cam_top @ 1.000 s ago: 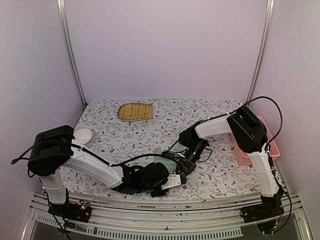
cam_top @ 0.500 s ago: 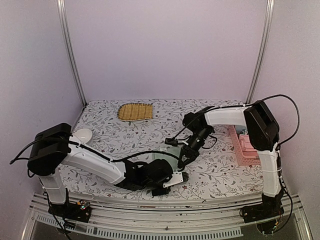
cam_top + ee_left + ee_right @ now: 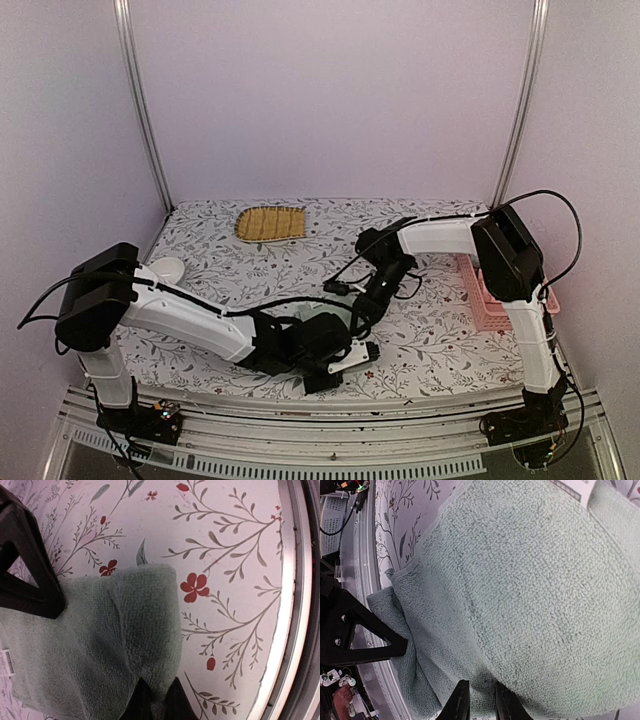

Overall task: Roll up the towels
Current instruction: Roll the towel at the center of the board.

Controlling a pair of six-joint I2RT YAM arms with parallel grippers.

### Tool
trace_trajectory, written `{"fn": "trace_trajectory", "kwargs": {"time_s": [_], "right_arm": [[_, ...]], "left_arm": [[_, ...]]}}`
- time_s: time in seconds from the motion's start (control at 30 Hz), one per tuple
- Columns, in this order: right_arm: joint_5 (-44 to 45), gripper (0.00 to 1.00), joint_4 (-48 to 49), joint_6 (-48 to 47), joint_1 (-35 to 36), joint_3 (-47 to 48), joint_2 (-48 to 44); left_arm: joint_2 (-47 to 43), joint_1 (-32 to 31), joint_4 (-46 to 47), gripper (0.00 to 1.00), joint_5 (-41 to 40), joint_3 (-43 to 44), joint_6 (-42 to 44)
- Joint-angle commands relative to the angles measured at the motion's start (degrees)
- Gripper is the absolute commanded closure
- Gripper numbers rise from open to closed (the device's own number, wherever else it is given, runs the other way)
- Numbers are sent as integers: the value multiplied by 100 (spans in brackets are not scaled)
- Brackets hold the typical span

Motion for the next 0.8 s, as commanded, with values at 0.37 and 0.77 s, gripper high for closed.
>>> {"fn": "trace_trajectory", "kwargs": {"time_s": [0.37,0.77], "right_arm": [[-32,63,-121,-385,-486,448,-1931],[-477,62,1333,-848,-714,-2076,-4861]], "left_arm": [[1005,819,-1222,100,2604,551,-507],[1764,1958,-1257,100,5226,907,-1474]]}}
